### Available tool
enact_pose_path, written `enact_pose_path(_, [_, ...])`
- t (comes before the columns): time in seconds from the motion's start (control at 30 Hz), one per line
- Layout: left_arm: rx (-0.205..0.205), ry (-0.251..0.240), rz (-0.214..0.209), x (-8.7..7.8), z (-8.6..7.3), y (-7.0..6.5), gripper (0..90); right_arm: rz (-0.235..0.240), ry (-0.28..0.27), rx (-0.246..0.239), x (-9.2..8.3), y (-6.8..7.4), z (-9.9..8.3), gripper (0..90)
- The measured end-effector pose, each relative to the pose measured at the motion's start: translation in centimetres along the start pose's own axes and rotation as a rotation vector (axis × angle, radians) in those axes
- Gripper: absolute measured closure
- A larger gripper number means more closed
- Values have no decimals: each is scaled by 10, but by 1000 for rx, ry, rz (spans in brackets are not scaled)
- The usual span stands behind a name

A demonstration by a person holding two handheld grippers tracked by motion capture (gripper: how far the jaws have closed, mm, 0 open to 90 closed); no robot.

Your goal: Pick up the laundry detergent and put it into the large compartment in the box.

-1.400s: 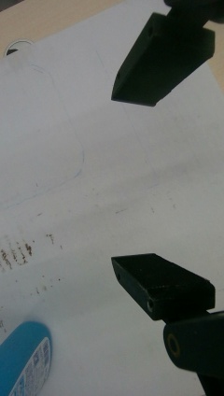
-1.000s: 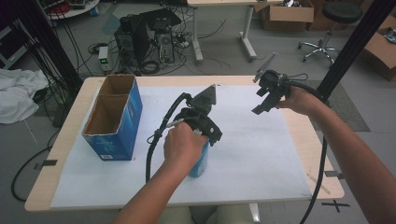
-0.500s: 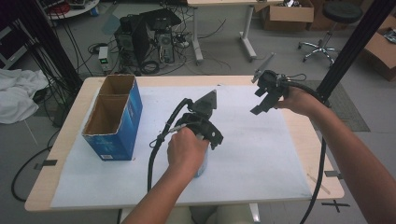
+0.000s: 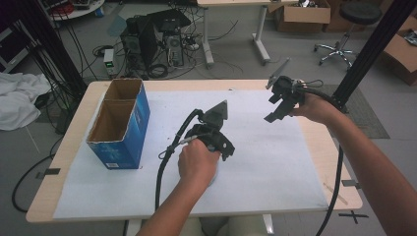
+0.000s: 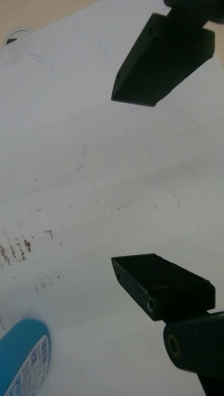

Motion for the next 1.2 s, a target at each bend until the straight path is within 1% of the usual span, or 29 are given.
enact_pose_path(0.23, [-3,4,1,6,1,0,196,2,0,-1,1,0,1,169])
enact_pose_path(0.27, [5,7,1,6,1,-1,198,3,2,-2,1,0,1,169])
enact_pose_path(0.43, [3,8,0,8,1,0,202,4,0,-1,2,0,1,168])
enact_pose_path(0.7, [3,10,0,8,1,2,215,5,-1,-3,2,0,2,169])
enact_pose_path(0.87, [10,9,-4,8,2,1,233,7,0,-4,3,0,3,169])
enact_pose_path(1.2, [9,7,-6,8,2,0,251,7,1,-1,3,0,3,168])
Point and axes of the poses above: each handheld gripper's, and its own axes: x roughly forward along the jaws, z roughly out of its top, y roughly to its left, the point moved 9 cm from there along x, roughly forward along the jaws, and after that the axes turned 7 degrees about y, right-handed, at the moved point
